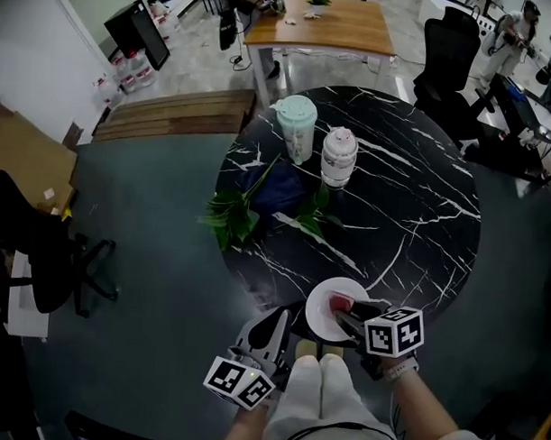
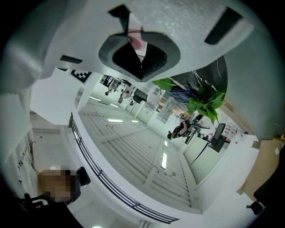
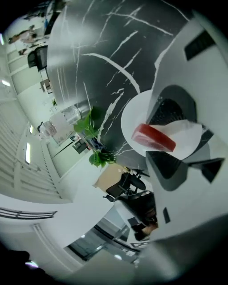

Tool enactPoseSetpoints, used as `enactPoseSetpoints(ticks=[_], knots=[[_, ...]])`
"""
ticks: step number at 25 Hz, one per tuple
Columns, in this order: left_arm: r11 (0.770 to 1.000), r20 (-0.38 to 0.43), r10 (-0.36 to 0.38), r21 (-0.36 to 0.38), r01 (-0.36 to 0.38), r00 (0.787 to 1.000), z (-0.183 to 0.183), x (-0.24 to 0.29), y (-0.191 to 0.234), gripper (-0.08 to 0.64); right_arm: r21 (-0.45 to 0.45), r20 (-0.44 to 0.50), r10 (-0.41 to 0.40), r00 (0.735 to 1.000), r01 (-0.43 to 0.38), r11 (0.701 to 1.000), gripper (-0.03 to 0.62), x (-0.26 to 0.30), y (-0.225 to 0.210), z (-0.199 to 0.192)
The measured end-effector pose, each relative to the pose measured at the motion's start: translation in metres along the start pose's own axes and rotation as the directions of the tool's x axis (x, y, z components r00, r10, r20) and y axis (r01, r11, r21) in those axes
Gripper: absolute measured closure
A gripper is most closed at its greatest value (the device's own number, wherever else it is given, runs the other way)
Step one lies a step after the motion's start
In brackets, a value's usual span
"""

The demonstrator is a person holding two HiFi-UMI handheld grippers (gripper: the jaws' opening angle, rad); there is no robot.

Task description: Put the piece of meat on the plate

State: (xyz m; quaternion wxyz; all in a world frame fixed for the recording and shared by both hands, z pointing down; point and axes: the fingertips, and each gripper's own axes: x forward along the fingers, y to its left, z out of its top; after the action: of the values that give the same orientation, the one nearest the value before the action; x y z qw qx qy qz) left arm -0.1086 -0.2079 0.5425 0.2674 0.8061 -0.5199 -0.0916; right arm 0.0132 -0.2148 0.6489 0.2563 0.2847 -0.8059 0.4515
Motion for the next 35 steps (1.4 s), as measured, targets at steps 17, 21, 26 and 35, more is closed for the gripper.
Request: enactPoseSetpoints(ticks=[17, 21, 26, 35], knots=[[0.996, 0.04, -0.067, 0.064, 0.064, 0.997, 0.034, 0.0, -0.035, 0.551, -0.184, 0.216, 0.225, 0.95, -0.187, 0.965, 0.353, -0.085, 0.081, 0.033], [0.991, 0.018, -0.103, 0.086, 0.101, 0.995, 0.032, -0.006, -0.051, 0.551, -0.29, 0.285, 0.243, 0.927, -0.159, 0.944, 0.472, -0.112, 0.107, 0.033], [0.986, 0.02, -0.118, 0.117, 0.115, 0.993, 0.039, -0.011, -0.063, 0.551, -0.372, 0.399, 0.225, 0.889, -0.067, 0.926, 0.58, -0.14, 0.122, 0.048], [0.98, 0.079, -0.133, 0.161, 0.119, 0.988, 0.068, -0.015, -0.072, 0.551, -0.424, 0.49, 0.26, 0.832, -0.033, 0.905, 0.581, -0.177, 0.142, 0.077]])
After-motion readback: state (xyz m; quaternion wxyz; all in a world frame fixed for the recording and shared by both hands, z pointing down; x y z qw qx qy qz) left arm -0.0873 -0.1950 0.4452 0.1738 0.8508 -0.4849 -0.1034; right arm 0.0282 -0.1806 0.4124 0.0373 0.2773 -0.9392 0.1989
